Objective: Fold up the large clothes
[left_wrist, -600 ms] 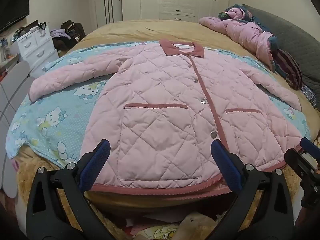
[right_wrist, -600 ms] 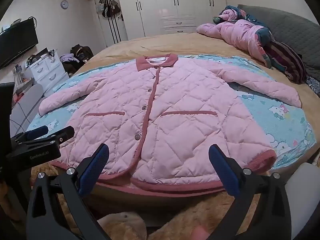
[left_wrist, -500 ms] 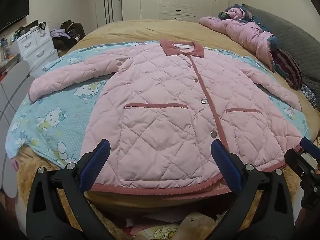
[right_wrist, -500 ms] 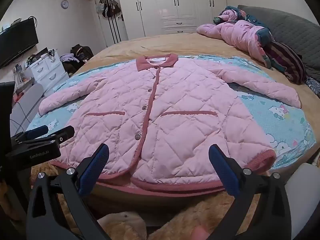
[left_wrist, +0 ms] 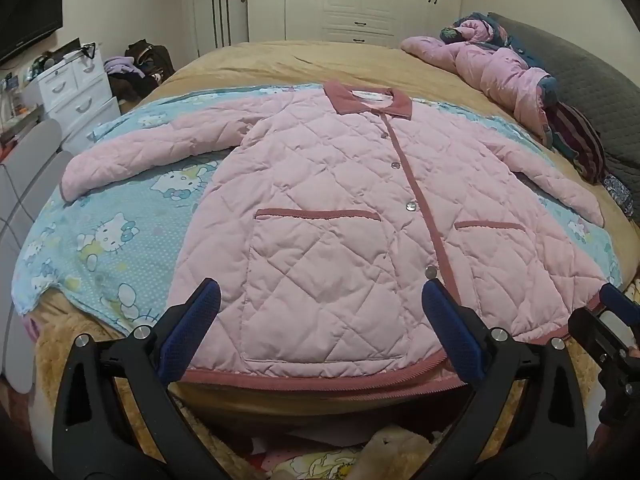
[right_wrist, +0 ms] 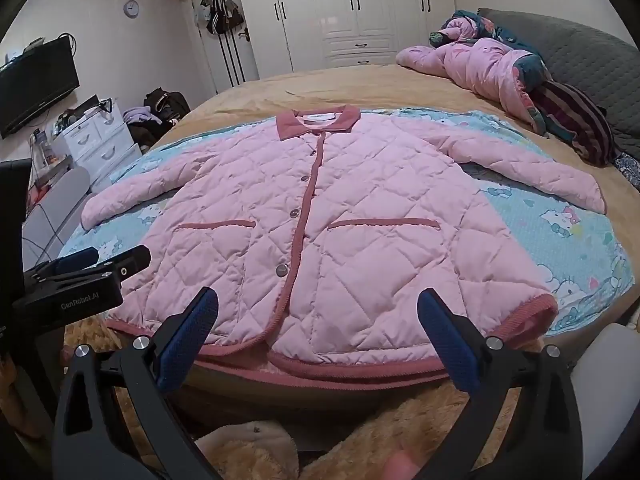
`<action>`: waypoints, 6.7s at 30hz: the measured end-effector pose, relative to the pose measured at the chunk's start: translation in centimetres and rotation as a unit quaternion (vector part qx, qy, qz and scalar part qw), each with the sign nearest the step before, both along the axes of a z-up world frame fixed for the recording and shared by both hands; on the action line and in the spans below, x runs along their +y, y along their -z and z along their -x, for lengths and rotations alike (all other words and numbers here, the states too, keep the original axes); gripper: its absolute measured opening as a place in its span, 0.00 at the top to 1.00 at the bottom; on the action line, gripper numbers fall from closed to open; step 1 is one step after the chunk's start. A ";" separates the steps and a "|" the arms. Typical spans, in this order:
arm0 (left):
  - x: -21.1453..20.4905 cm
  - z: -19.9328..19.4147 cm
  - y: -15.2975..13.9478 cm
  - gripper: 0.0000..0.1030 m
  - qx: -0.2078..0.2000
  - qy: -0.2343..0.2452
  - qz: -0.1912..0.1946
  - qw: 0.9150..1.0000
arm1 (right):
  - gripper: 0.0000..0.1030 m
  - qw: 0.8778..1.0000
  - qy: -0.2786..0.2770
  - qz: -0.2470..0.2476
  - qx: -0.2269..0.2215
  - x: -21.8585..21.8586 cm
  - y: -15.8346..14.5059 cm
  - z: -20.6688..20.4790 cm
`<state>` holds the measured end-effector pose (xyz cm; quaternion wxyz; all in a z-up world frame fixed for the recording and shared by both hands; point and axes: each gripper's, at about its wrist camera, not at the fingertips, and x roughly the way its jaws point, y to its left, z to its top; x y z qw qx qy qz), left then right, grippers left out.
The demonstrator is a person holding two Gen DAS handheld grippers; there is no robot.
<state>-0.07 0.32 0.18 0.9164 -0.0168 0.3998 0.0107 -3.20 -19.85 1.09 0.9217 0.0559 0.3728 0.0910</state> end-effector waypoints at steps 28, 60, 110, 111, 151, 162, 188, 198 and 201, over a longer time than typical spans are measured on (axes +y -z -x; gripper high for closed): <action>0.5 0.1 -0.3 0.08 -0.001 0.001 -0.004 1.000 | 0.04 1.000 -0.007 0.002 0.004 0.4 0.0 0.0; 0.9 -3.0 0.9 0.08 0.020 0.000 0.004 1.000 | 0.04 1.000 0.001 0.007 0.021 0.4 0.2 -3.9; -6.8 -34.3 1.1 0.08 0.040 0.025 0.031 0.998 | 0.04 0.967 0.248 -0.038 0.033 -16.4 1.3 -36.0; -7.2 -34.6 1.3 0.08 0.041 0.027 0.030 0.998 | 0.04 0.965 0.256 -0.038 0.036 -17.2 1.8 -36.2; -17.2 -41.2 7.3 0.08 0.075 0.072 -0.031 0.994 | 0.04 0.772 0.595 -0.219 0.050 -44.8 16.0 -28.9; -13.2 -40.5 4.8 0.08 0.076 0.054 -0.022 0.995 | 0.76 0.791 0.538 -0.289 -0.037 -46.7 14.8 -28.2; 0.2 -36.7 -5.5 0.08 0.041 0.053 0.081 0.994 | 0.84 0.969 0.143 -0.065 -0.191 -14.6 -9.9 -39.9; 6.8 -35.5 -6.3 0.08 0.033 0.048 0.133 0.989 | 0.84 0.986 0.057 -0.028 -0.157 -2.5 -7.5 -41.6; 8.2 -35.3 -5.6 0.09 0.034 0.044 0.139 0.989 | 0.84 0.989 0.042 -0.009 -0.140 -0.1 -6.1 -42.2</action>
